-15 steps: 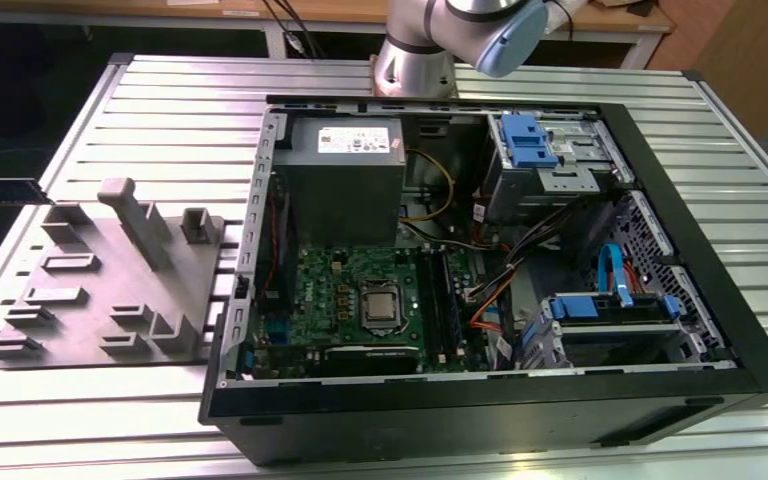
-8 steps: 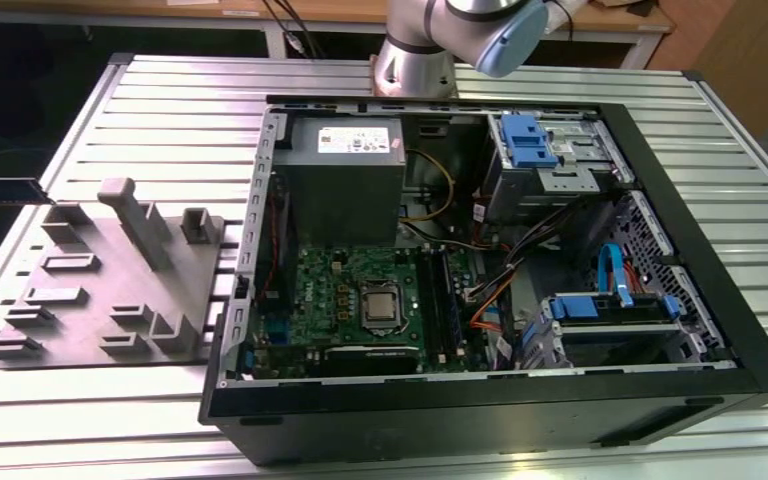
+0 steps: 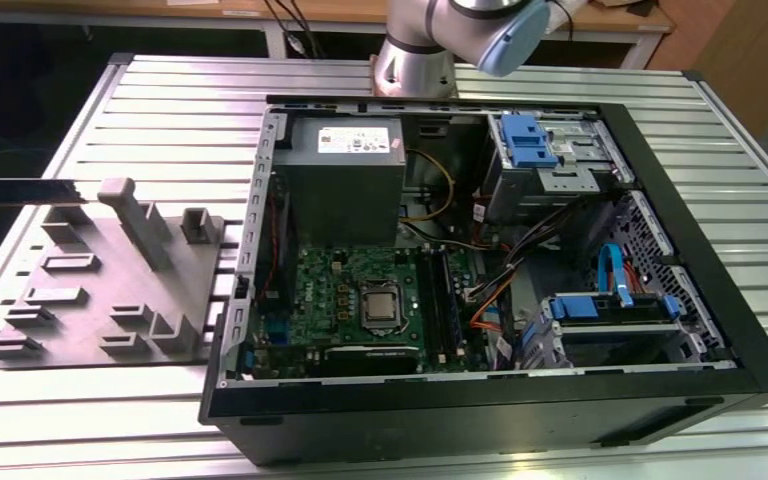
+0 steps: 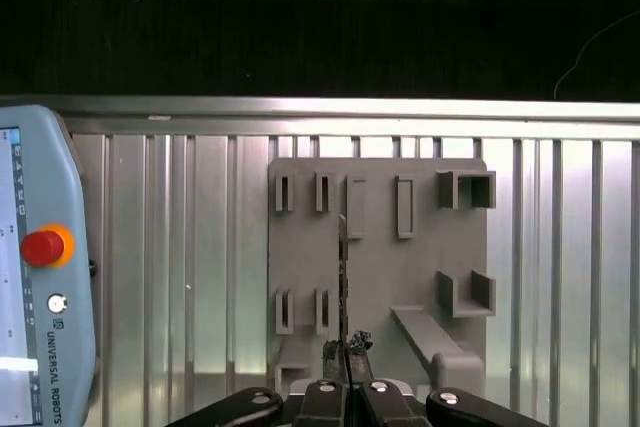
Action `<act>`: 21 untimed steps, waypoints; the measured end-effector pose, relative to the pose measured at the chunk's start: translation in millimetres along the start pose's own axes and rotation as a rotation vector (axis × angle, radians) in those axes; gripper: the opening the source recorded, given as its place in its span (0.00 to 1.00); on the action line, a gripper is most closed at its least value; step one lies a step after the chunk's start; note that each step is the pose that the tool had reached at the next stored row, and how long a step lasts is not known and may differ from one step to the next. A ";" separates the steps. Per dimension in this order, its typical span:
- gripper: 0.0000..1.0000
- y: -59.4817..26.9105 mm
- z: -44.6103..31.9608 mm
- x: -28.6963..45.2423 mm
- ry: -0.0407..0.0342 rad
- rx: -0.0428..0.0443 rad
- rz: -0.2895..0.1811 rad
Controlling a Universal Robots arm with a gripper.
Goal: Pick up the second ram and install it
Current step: 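Pick up the second ram and move it above second insertion slot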
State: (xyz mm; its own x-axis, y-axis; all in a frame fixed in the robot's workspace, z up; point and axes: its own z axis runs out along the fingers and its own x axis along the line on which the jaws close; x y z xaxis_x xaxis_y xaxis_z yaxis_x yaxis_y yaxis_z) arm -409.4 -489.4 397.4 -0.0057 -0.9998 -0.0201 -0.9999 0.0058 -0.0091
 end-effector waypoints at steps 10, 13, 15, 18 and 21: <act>0.11 -29.8 0.2 -0.2 0.0001 -0.0001 0.000; 0.11 -37.6 0.4 -0.2 0.0000 0.0000 0.000; 0.11 -42.8 0.4 -0.2 0.0001 -0.0001 0.000; 0.11 -50.0 0.5 -0.3 0.0000 0.0000 0.000; 0.11 -57.5 0.6 -0.3 0.0000 -0.0001 0.000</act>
State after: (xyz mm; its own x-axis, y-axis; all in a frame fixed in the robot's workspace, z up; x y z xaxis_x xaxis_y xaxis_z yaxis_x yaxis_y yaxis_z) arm -351.9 -489.4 397.3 -0.0057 -0.9998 -0.0200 -0.9999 0.0058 -0.0090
